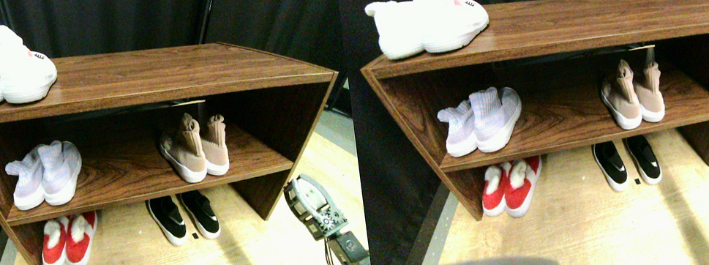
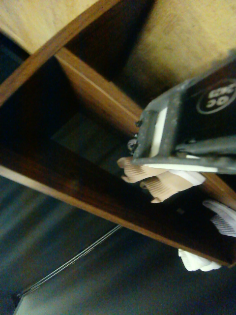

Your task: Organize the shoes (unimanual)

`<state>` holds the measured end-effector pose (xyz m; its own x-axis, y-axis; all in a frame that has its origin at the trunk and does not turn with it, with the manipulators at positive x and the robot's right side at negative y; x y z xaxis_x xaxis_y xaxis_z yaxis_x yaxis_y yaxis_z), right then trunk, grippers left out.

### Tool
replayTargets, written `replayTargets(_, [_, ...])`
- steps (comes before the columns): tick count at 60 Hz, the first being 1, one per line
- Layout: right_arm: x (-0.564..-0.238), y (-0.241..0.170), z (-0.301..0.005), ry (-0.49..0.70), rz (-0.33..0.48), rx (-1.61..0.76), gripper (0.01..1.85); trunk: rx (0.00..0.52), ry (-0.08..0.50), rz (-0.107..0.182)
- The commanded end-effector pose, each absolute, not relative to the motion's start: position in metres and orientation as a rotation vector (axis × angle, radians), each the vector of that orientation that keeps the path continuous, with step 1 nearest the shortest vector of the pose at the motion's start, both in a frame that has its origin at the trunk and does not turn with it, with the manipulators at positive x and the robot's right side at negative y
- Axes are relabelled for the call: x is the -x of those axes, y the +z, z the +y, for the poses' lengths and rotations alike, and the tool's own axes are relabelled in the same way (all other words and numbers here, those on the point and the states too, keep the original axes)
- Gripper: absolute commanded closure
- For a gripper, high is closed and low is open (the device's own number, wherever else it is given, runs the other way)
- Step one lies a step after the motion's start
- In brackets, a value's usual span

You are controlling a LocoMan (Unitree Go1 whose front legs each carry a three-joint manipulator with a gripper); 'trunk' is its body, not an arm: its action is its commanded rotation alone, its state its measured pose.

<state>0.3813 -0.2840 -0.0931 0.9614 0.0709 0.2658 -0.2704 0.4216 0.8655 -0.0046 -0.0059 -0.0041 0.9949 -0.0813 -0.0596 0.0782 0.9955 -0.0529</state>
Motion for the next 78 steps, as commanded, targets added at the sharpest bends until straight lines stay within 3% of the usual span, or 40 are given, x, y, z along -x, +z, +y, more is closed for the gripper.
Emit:
replayTargets(1, [-0.381,-0.098,-0.281,0.228,-0.221,-1.171,1.8,0.077,-0.067,0.107])
replayTargets(17, [-0.402,-0.145,-0.275,0.115,-0.126,-1.247,1.8,0.087,-0.051,0.121])
replayTargets(49, [-0.469,-0.204,-0.287,-0.034,0.011,-1.32,1.8,0.106,-0.019,0.117])
replayTargets(78, [-0.506,-0.22,-0.301,-0.157,0.007,-1.301,1.8,0.111,0.002,0.114])
